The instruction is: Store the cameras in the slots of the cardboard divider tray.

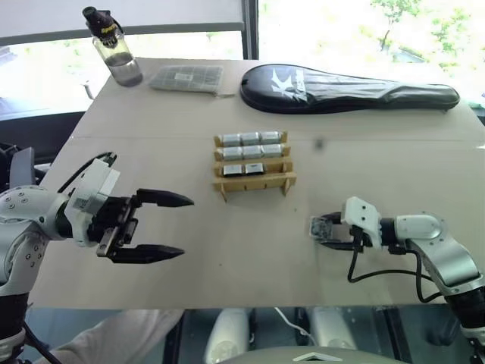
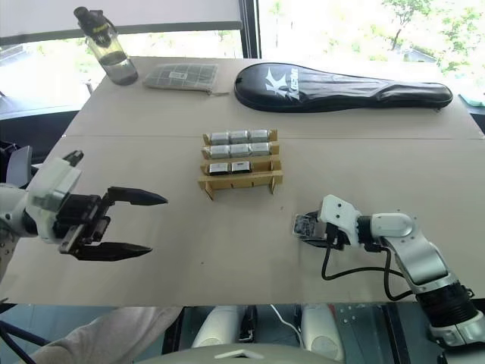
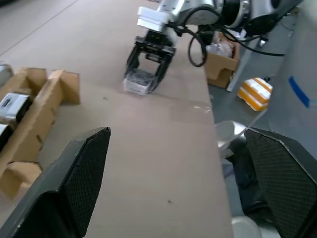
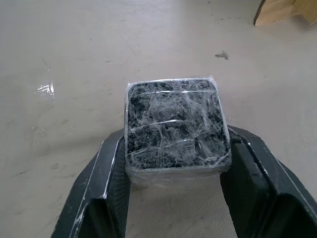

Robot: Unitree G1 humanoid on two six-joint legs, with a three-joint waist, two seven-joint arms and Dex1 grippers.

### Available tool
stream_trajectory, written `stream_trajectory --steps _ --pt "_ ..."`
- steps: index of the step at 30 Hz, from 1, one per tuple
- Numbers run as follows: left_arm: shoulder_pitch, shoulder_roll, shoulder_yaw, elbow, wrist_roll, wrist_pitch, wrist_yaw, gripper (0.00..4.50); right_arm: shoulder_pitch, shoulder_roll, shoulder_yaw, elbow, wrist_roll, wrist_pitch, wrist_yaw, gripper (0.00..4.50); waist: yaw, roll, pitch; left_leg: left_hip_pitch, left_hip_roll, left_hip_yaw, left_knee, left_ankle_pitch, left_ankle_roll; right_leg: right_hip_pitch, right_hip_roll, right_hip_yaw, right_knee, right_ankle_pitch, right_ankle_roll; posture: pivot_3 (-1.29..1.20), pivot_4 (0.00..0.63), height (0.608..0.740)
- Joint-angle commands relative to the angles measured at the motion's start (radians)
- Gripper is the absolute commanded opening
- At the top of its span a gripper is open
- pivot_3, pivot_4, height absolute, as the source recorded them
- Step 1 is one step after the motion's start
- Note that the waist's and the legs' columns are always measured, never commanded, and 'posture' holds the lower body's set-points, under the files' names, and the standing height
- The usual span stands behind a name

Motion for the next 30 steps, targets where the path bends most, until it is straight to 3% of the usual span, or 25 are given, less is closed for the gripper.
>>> stream_trajectory --steps 1,7,9,13,16,23,30 --pt "-0.035 0.000 -0.012 0.000 0.005 -0.021 -0.003 4.50 -0.016 0.008 -0.044 -0.077 0.064 0.035 -0.015 1.96 0.001 0.000 0.000 0.000 0.000 0.000 0.000 0.000 0.000 0.000 0.000 0.000 0.000 0.000 0.000 0.00 0.150 0.740" --pt "-0.130 -0.056 -0.099 0.045 0.072 -0.027 0.096 4.50 -0.128 0.041 -0.037 -0.157 0.082 0.070 -0.064 1.96 0.000 0.000 0.000 0.000 0.000 0.000 0.001 0.000 0.000 0.000 0.000 0.001 0.001 0.000 0.000 0.00 0.150 0.740" --pt "-0.182 -0.086 -0.141 0.059 0.080 -0.007 0.128 4.50 -0.200 0.064 -0.001 -0.147 0.023 0.000 -0.088 1.96 0.000 0.000 0.000 0.000 0.000 0.000 0.001 0.000 0.000 0.000 0.001 0.001 0.002 0.000 0.000 0.00 0.150 0.740" --pt "-0.375 -0.200 -0.270 0.136 0.133 0.099 0.282 4.50 -0.394 0.084 0.164 0.027 -0.310 -0.436 -0.174 1.96 0.004 -0.001 0.000 0.000 -0.001 -0.001 0.002 0.000 0.000 0.000 0.001 0.000 0.003 0.000 0.000 0.00 0.150 0.740" --pt "-0.483 -0.239 -0.347 0.184 0.169 0.233 0.372 4.50 -0.473 0.117 0.218 0.144 -0.438 -0.640 -0.265 1.96 0.002 -0.002 -0.001 -0.001 -0.002 -0.001 0.003 0.000 0.000 0.000 0.002 0.001 0.003 0.000 0.000 0.00 0.150 0.740" --pt "-0.581 -0.290 -0.392 0.268 0.200 0.276 0.392 4.50 -0.543 0.186 0.243 0.250 -0.613 -0.837 -0.437 1.96 -0.007 -0.002 -0.001 -0.007 -0.001 -0.001 0.001 0.000 0.000 -0.004 0.001 0.000 0.003 0.000 0.001 0.00 0.150 0.740" --pt "-0.603 -0.322 -0.383 0.293 0.202 0.277 0.374 4.50 -0.566 0.244 0.254 0.273 -0.678 -0.867 -0.495 1.96 -0.004 -0.002 0.000 -0.004 -0.001 -0.001 0.003 0.001 -0.002 -0.003 0.001 0.000 0.004 0.000 0.001 0.00 0.150 0.740"
